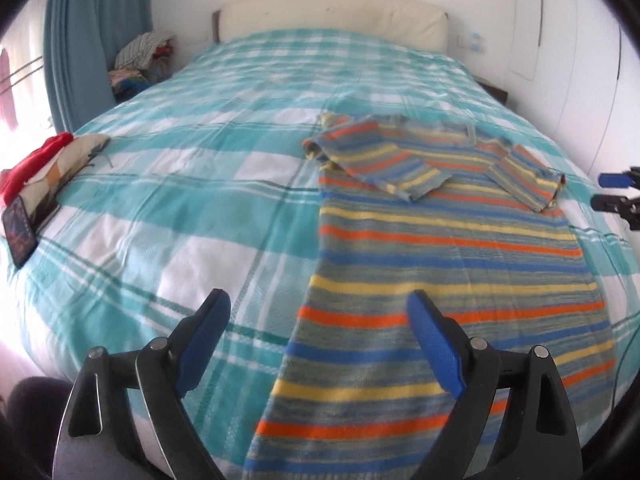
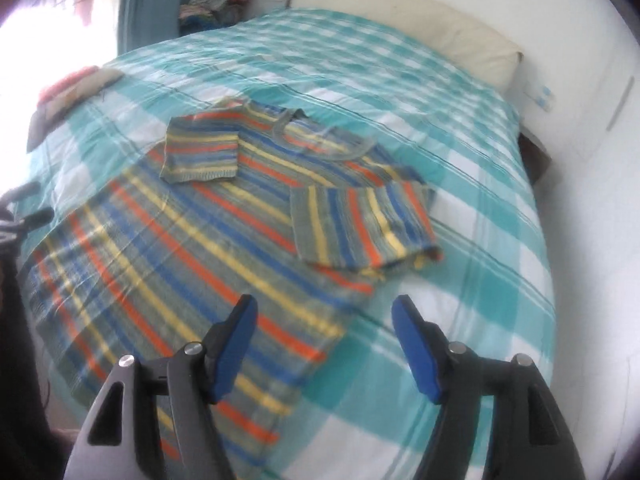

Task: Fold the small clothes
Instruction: 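Grasp the cuff of a folded sleeve with the right tool, then pull the sleeve outward from the body with the right tool and release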

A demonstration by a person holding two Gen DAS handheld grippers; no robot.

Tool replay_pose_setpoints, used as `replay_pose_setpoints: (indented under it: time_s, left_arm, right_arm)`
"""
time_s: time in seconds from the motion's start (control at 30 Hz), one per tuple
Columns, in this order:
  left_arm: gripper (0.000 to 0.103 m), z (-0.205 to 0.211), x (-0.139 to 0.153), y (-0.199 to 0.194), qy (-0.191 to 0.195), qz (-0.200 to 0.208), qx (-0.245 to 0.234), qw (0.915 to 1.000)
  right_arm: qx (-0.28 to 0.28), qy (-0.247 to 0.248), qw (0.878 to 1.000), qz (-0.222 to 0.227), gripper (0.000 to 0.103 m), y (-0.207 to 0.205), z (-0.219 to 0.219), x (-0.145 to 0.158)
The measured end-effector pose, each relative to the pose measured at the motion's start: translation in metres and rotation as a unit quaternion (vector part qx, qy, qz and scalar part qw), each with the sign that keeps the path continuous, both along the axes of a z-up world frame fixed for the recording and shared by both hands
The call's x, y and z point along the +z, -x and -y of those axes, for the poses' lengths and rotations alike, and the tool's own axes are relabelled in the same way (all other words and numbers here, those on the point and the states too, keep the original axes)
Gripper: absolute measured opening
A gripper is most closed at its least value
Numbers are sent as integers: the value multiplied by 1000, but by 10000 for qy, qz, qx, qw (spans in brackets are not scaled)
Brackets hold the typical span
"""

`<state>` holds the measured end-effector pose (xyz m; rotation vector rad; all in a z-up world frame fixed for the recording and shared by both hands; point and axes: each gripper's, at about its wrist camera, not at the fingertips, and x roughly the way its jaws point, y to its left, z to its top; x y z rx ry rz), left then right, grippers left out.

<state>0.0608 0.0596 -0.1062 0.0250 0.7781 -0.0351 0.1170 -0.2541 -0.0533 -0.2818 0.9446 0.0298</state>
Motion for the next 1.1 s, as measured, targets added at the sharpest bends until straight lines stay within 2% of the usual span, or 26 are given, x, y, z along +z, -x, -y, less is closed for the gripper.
replay_pose_setpoints:
  time_s: [0.07,0.13,0.27,0.3,0.33,0.37,0.4,0.43,0.53,0.67,0.77,0.87,0.97,1.1]
  left_arm:
    - [91,-1,-7,1,-222,-75,99,9997]
    - [91,-2,-6,1,-329,20,146,9994]
    - [91,-3,-3,0,-431,211,281,9985]
    - [91,-3,-4,-2,-438,169,291,9985]
    - [91,-3,-6,-3,-442,120,296,9985]
    - [91,-3,-8,-4,-445,81,295,9985]
    - [91,-3,-9,-4,-450,54,286,9986]
    - [91,-2,-10,-4,-462,38,272,9986]
    - [91,0,-10,-3,-503,47,253,9984]
    - [91,1,-9,-3,-442,39,251,9987]
    - [91,-1,-11,-3,-345,-41,251,9991]
    - [91,-2,-14,-4,-233,-141,240,9993]
    - [91,0,-19,-6,-236,-223,245,9992]
    - [91,4,-21,-5,-396,-220,269,9986]
  right_arm:
    - [294,-221,9992,-161,69,-36,0,-22]
    - [384,-384,9979,-341,69,-67,-1,-47]
    - [223,-279,9979,-542,68,-109,-2,-95]
    - [97,-360,9980,-514,64,-115,2,-100]
    - [-70,-529,9976,-435,55,-119,8,-101]
    - [-301,-641,9968,-366,24,-121,15,-99]
    - [-554,-819,9947,-291,4,-121,26,-93]
    - [-760,-1019,9918,-161,4,-117,38,-84]
    - [-1311,-1165,9837,386,4,-98,83,-48]
    - [-2277,-1676,9547,930,4,-55,175,-7]
    - [-2954,-2100,9250,1145,4,-9,245,2]
    - [-3455,-2487,8971,1187,4,32,293,-11]
    - [-3760,-3028,8687,1110,4,59,317,-40]
    - [-3795,-3562,8461,1151,4,70,321,-69]
